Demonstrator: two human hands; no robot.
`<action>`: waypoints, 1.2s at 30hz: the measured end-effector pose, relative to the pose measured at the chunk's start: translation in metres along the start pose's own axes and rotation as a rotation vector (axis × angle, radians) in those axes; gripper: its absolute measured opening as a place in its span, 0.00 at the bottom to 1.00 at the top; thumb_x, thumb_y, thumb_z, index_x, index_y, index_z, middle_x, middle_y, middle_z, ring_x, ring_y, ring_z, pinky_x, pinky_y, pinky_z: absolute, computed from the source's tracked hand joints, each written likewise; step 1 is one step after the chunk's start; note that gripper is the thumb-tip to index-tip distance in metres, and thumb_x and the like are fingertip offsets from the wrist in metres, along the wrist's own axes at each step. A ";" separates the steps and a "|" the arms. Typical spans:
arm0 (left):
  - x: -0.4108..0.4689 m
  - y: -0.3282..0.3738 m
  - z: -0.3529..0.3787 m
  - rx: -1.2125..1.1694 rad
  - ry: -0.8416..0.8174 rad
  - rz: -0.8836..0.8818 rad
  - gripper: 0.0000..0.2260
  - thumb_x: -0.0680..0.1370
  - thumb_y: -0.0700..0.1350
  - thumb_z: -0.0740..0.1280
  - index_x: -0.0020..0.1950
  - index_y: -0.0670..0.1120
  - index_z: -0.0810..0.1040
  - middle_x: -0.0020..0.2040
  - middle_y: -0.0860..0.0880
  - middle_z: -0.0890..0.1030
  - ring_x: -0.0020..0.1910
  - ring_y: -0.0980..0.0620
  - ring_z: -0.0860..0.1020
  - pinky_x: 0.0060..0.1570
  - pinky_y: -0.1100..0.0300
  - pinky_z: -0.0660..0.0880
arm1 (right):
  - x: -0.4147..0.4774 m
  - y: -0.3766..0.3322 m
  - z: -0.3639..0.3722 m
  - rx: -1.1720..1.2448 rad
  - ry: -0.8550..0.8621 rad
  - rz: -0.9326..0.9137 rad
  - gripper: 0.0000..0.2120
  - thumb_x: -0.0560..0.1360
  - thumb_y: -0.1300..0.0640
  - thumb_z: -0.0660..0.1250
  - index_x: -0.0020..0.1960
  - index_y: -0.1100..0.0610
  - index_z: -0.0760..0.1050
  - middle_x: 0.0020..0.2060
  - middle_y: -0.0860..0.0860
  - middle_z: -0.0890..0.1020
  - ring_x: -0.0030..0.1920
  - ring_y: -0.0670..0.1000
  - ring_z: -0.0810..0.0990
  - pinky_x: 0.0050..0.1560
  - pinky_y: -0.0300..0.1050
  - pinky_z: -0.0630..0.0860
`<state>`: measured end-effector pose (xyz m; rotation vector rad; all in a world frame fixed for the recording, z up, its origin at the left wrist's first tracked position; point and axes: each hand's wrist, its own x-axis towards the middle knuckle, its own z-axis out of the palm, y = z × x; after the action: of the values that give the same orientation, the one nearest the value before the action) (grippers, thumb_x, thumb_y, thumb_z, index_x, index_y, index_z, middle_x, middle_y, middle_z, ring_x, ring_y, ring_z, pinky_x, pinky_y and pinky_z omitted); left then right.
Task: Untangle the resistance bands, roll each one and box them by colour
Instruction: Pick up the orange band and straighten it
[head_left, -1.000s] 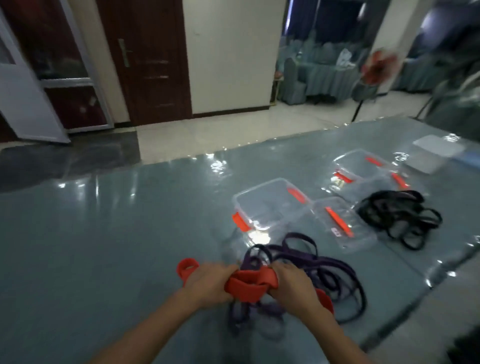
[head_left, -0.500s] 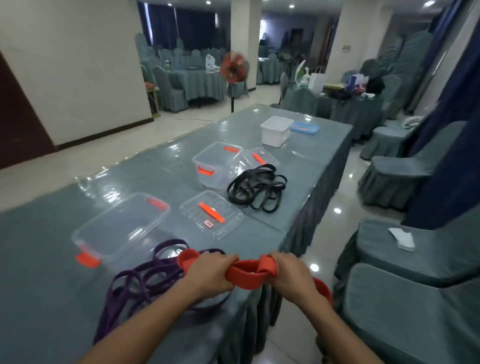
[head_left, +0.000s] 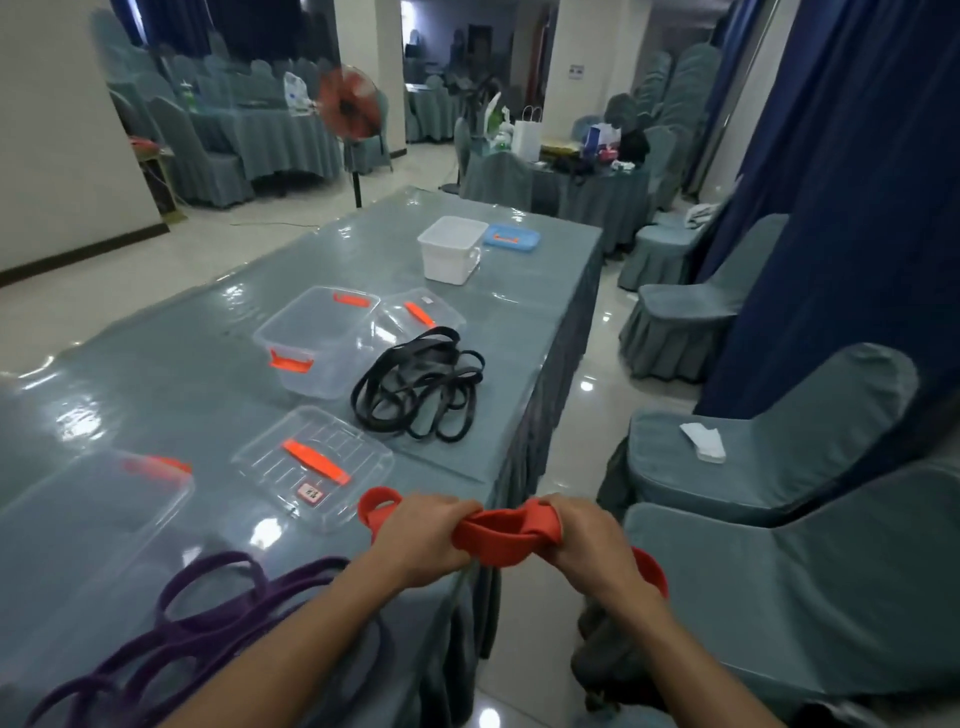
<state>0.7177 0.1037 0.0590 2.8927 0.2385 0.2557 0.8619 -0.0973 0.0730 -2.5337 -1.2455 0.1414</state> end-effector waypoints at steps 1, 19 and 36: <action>0.010 -0.003 0.002 -0.010 0.006 0.011 0.18 0.69 0.60 0.64 0.55 0.55 0.76 0.44 0.52 0.82 0.44 0.50 0.81 0.43 0.54 0.74 | 0.008 0.005 -0.002 0.008 0.004 0.008 0.18 0.72 0.37 0.70 0.59 0.40 0.75 0.50 0.39 0.82 0.52 0.45 0.80 0.53 0.48 0.78; 0.256 0.026 0.053 -0.012 -0.131 0.165 0.24 0.70 0.58 0.67 0.66 0.59 0.75 0.53 0.54 0.84 0.51 0.52 0.82 0.50 0.56 0.76 | 0.123 0.175 -0.042 0.117 0.094 0.221 0.19 0.70 0.46 0.75 0.59 0.39 0.75 0.50 0.41 0.84 0.50 0.48 0.81 0.51 0.51 0.80; 0.436 -0.036 0.084 -0.076 -0.066 0.045 0.27 0.66 0.61 0.63 0.63 0.58 0.77 0.51 0.52 0.85 0.49 0.49 0.83 0.47 0.56 0.75 | 0.329 0.275 -0.051 0.059 -0.058 0.116 0.18 0.71 0.44 0.72 0.60 0.40 0.75 0.51 0.42 0.83 0.53 0.49 0.80 0.53 0.51 0.78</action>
<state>1.1525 0.1995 0.0366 2.8280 0.1487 0.1729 1.2840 -0.0083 0.0486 -2.5674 -1.0987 0.2757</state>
